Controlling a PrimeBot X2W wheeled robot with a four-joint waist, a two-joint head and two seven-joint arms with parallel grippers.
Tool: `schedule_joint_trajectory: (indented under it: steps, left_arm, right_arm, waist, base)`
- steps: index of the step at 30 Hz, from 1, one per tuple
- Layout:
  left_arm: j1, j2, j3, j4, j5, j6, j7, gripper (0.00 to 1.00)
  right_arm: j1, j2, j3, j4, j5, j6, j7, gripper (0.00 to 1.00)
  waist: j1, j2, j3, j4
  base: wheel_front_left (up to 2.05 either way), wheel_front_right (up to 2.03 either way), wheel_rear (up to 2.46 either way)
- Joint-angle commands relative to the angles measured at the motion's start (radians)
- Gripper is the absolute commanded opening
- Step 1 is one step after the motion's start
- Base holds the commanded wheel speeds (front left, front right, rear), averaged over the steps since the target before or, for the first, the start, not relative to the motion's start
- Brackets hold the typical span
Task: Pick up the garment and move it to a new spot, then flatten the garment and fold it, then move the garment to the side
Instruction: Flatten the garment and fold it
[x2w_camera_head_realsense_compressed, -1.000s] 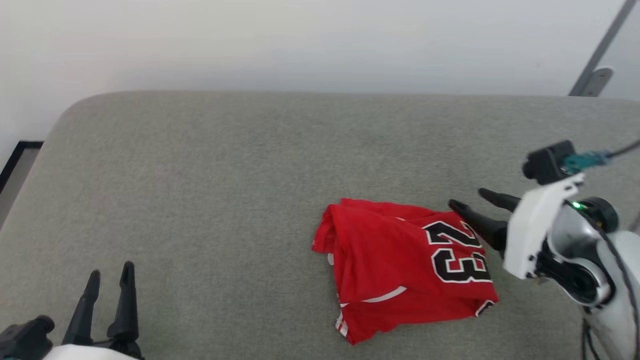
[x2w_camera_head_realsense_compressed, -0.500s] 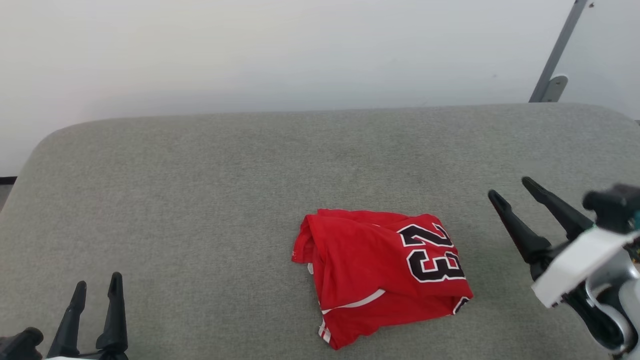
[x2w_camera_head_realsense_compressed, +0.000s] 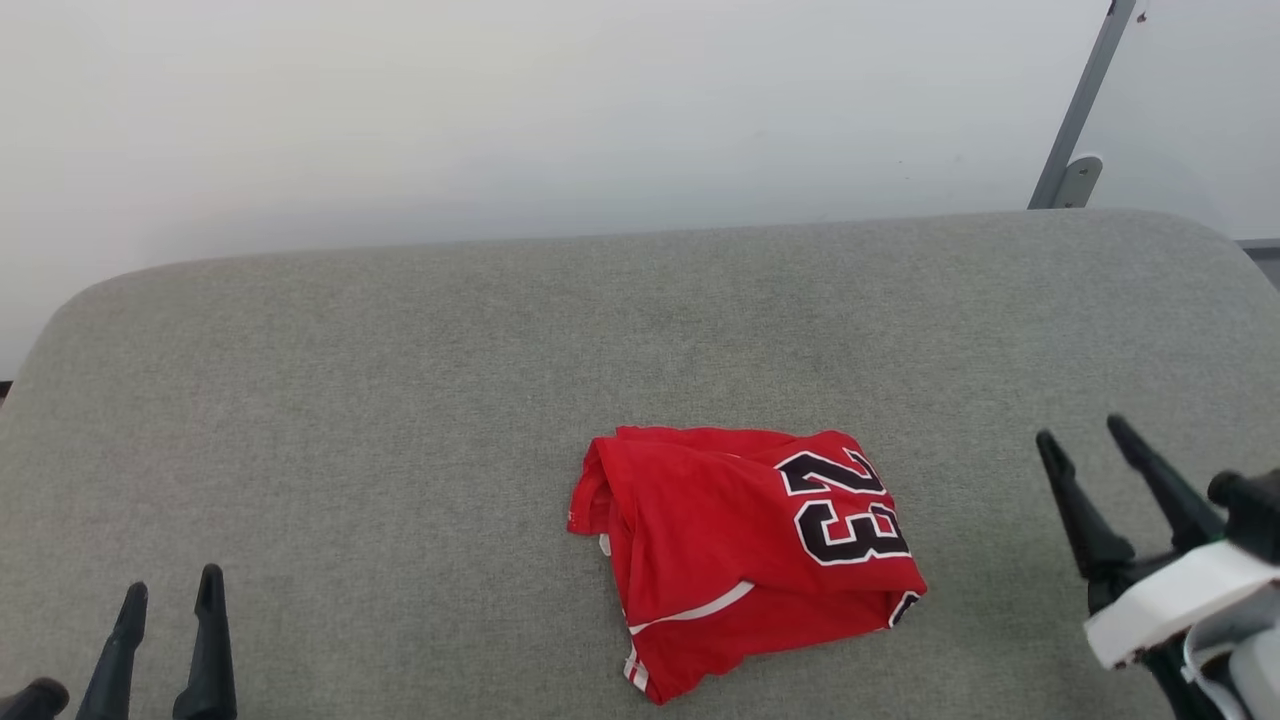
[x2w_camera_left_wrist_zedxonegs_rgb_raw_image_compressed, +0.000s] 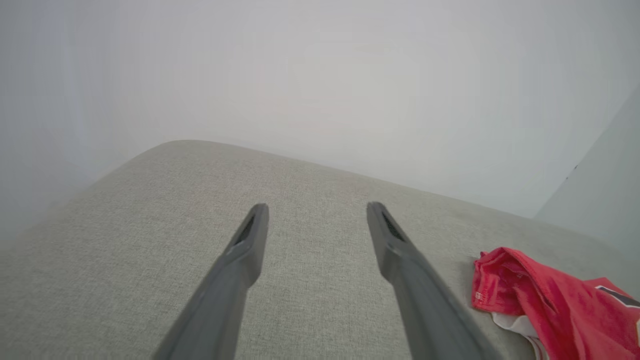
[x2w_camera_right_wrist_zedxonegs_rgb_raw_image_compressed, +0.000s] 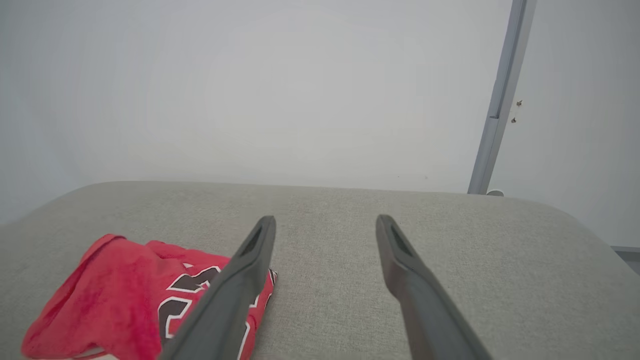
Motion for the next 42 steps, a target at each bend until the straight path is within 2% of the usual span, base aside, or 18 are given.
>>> schedule_joint_trajectory:
  steps: [1, 21, 30, 42]
  left_arm:
    - [0.013, -0.003, 0.007, -0.002, 0.006, -0.003, -0.006, 1.00]
    - [0.044, -0.022, 0.005, 0.026, -0.007, -0.003, -0.006, 1.00]
    - [0.027, -0.029, -0.018, 0.042, -0.009, -0.003, -0.007, 1.00]
    - [0.014, -0.013, -0.058, 0.049, 0.007, -0.003, -0.007, 1.00]
  right_arm:
    - [0.021, 0.013, 0.000, 0.009, 0.005, 0.000, -0.009, 1.00]
    - [0.190, 0.126, -0.147, -0.086, -0.047, 0.000, -0.010, 1.00]
    - [0.215, 0.169, -0.140, -0.095, -0.057, 0.000, -0.010, 1.00]
    - [0.230, 0.173, -0.132, -0.101, -0.048, 0.000, -0.010, 1.00]
  waist:
    - [0.0000, -0.0001, -0.003, -0.001]
    - [0.0000, -0.0001, -0.019, 0.024]
    - [0.0000, -0.0001, -0.024, 0.033]
    - [0.0000, -0.0001, -0.031, 0.055]
  base:
    - [0.00, 0.00, 0.00]
    - [0.00, 0.00, 0.00]
    - [0.00, 0.00, 0.00]
    - [0.00, 0.00, 0.00]
